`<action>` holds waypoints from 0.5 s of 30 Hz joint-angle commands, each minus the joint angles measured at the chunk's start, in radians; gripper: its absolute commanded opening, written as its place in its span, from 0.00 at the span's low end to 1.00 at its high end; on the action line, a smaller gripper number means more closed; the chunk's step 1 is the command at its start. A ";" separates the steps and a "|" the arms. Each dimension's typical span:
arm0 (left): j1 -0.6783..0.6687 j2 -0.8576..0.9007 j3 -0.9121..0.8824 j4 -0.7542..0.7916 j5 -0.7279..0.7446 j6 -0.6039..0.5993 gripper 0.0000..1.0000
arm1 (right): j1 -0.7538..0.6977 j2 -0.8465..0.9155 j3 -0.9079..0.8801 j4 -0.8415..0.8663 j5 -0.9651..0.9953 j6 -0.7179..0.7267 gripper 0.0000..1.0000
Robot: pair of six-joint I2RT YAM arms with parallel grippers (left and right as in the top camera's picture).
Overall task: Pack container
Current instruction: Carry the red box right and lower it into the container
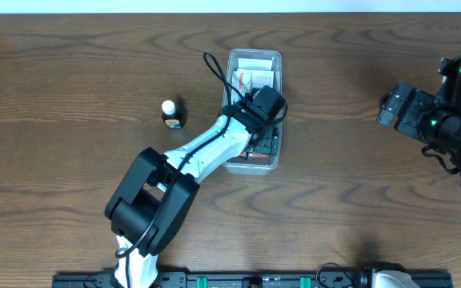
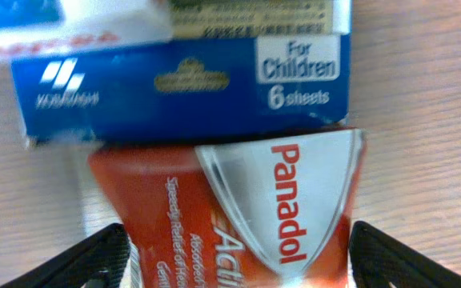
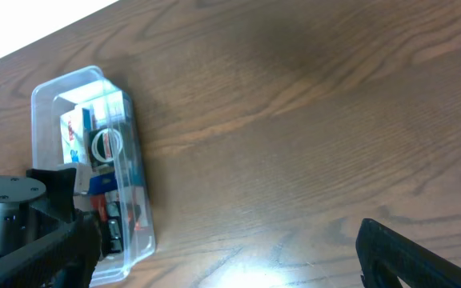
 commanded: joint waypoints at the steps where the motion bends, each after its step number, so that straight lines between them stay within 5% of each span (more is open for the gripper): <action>1: 0.002 0.000 0.002 -0.005 0.006 0.013 0.96 | -0.012 -0.003 0.007 0.000 0.010 -0.015 0.99; 15: 0.003 -0.330 0.002 -0.073 0.003 0.073 0.98 | -0.012 -0.003 0.007 0.000 0.010 -0.015 0.99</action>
